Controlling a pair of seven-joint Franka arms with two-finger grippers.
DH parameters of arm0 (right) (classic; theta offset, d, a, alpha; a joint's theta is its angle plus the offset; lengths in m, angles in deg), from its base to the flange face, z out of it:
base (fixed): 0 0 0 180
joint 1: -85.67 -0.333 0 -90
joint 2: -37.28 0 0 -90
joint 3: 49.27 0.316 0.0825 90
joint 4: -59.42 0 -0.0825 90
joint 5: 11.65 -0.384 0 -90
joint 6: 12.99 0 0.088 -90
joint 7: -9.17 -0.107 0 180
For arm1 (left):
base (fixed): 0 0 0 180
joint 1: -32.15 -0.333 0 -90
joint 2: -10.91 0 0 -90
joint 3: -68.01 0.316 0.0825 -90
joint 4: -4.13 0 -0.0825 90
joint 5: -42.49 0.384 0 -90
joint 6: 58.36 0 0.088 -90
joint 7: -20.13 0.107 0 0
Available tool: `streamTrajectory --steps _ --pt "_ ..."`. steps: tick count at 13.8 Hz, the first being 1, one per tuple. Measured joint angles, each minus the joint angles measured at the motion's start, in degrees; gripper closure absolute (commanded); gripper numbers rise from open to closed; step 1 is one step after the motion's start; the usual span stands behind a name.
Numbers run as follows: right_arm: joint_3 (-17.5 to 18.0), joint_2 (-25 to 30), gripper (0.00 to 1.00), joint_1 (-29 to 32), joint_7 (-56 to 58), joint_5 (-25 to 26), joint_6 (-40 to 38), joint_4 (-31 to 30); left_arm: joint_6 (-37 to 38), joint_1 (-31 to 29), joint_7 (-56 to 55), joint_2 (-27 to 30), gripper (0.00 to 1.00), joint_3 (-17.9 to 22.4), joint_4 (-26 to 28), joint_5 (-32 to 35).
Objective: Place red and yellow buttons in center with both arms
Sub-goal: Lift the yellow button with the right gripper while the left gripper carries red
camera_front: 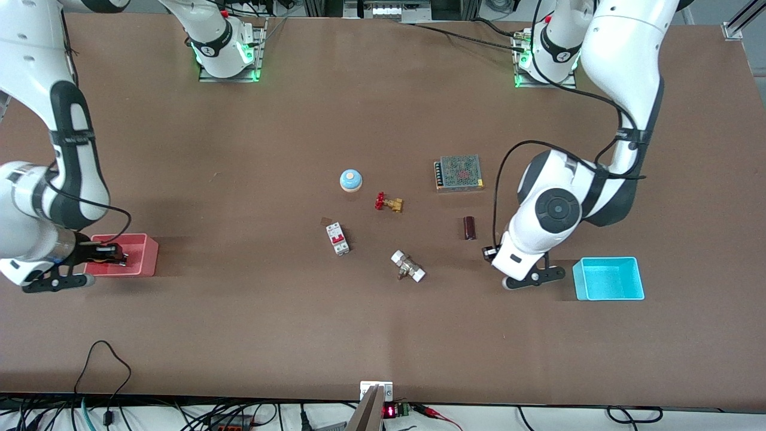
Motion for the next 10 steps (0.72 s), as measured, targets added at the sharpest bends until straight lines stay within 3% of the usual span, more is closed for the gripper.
streamTrajectory --steps 4,10 --pt "0.4 6.4 0.76 -7.6 -8.2 -0.7 -9.7 1.0 -1.6 3.3 -5.9 -2.5 0.89 0.0 -2.8 0.0" --pt "0.8 4.5 0.76 -19.5 -18.9 -3.4 -10.1 -3.4 -5.1 7.4 -11.6 -5.4 0.77 0.0 -3.3 0.0"
